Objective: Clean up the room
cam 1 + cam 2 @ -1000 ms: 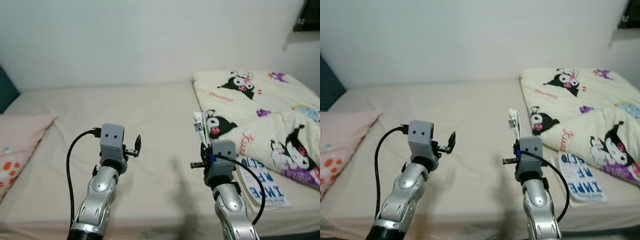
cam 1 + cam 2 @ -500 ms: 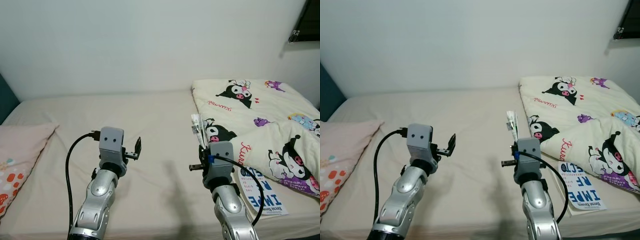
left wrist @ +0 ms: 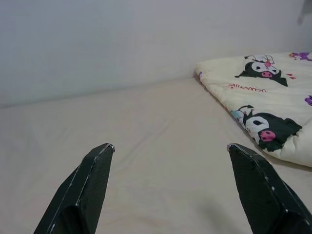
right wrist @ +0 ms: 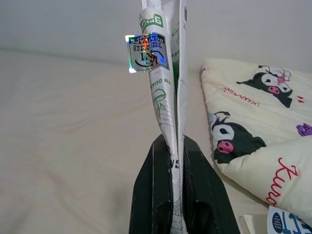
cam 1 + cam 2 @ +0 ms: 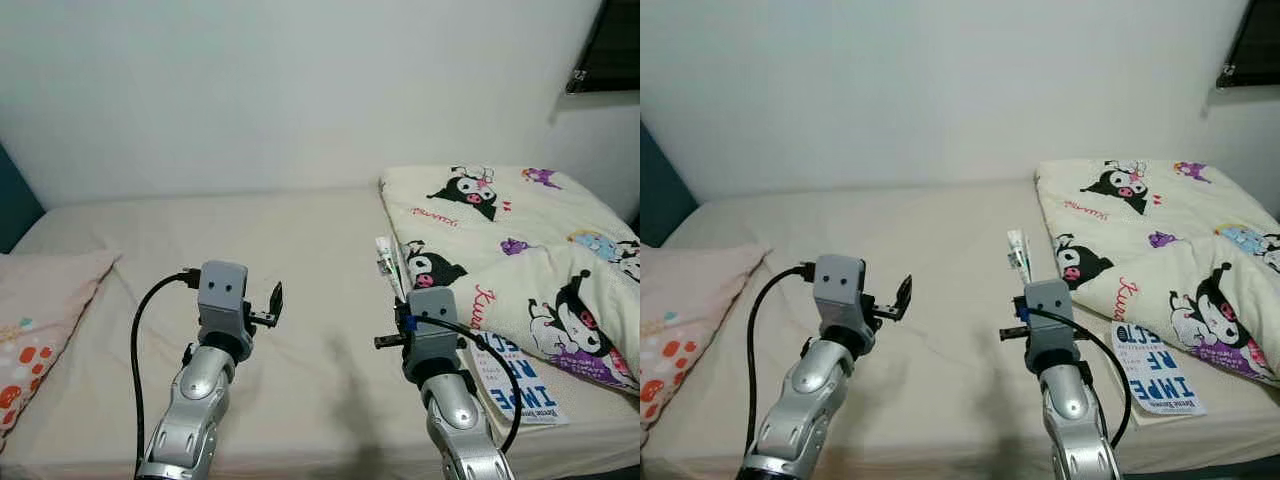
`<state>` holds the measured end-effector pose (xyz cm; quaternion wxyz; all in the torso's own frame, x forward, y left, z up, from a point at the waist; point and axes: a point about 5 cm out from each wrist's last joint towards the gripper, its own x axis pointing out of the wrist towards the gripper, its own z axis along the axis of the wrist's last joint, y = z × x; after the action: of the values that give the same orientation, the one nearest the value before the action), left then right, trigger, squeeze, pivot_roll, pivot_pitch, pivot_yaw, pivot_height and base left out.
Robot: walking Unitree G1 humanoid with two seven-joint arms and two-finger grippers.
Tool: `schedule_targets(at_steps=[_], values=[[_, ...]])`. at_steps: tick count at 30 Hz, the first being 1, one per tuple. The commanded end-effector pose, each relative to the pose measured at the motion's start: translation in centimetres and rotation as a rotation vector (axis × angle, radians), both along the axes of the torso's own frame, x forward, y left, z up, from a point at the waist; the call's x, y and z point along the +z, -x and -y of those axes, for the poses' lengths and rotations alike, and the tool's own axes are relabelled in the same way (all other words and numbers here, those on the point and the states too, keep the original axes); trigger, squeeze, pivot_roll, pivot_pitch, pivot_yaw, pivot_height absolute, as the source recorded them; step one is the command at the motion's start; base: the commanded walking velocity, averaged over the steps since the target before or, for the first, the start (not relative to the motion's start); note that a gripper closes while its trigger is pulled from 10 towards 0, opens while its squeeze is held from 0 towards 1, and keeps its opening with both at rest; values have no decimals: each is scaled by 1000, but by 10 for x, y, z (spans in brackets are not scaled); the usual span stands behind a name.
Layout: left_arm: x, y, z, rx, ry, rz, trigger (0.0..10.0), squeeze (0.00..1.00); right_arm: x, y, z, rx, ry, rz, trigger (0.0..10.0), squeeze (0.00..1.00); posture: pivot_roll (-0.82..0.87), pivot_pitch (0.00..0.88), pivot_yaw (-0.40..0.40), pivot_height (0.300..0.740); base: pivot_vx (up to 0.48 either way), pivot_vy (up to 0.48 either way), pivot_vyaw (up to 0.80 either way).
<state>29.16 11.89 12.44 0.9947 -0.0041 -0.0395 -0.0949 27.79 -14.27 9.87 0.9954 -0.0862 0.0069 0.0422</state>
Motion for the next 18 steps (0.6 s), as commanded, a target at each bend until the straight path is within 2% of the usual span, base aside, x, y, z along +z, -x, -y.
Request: schedule_targets(at_steps=[1,13,18], values=[[-2,1,-5,7,-12,-13,10000,0,-3,-1,-7,32,-9,-26,10000,0,11,31,7,740,0,0,800],[-3,3,-6,-2,-2,-27,10000,0,-3,-2,-10,46,-29,-35,10000,0,18,36,-1,740,0,0,800],[0,6,-5,-8,-23,-11,10000,0,-2,-2,-11,54,-27,-36,10000,0,18,36,-4,740,0,-480,800]])
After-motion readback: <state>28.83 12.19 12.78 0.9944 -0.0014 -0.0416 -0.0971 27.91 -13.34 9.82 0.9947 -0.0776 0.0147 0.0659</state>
